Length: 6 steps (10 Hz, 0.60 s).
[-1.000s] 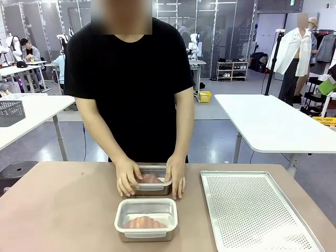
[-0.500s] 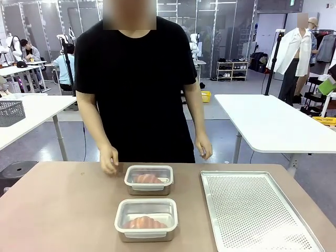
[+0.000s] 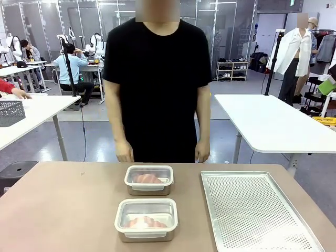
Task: Place the bread into the airtight container.
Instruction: Pick up a Butter Roll and place it into an empty Airtight Container.
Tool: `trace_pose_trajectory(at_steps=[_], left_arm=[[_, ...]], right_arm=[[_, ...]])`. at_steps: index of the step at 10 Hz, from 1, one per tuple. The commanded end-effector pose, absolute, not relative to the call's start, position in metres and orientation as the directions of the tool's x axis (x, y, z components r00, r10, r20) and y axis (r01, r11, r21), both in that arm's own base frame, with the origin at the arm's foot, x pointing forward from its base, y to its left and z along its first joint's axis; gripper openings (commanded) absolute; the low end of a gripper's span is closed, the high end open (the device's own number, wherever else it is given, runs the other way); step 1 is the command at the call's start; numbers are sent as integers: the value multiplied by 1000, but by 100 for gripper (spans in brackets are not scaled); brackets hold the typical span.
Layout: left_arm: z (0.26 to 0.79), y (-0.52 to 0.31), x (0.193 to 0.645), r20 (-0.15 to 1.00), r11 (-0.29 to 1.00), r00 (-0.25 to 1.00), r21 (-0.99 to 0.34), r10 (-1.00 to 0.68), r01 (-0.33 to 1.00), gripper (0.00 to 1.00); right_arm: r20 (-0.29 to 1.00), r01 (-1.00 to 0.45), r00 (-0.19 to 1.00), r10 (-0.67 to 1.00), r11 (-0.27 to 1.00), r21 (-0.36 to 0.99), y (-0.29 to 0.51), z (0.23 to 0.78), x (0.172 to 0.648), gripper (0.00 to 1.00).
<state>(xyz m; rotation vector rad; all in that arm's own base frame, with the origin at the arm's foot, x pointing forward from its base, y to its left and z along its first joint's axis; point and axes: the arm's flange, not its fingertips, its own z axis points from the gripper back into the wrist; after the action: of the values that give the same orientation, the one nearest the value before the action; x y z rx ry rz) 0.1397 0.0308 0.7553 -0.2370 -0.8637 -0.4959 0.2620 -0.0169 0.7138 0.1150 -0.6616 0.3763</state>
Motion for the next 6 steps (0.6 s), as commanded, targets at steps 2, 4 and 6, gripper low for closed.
trace_pose_trajectory(at_steps=[2,4,6], left_arm=[[758,30,138,776,860,541,3,-324,511,100],[758,30,138,776,860,541,3,-324,511,100],[758,30,138,776,860,541,3,-324,511,100]], right_arm=[[615,-381,724,313,924,-22,-17,716,262,100],[615,-381,724,313,924,-22,-17,716,262,100],[615,-381,724,313,924,-22,-17,716,262,100]])
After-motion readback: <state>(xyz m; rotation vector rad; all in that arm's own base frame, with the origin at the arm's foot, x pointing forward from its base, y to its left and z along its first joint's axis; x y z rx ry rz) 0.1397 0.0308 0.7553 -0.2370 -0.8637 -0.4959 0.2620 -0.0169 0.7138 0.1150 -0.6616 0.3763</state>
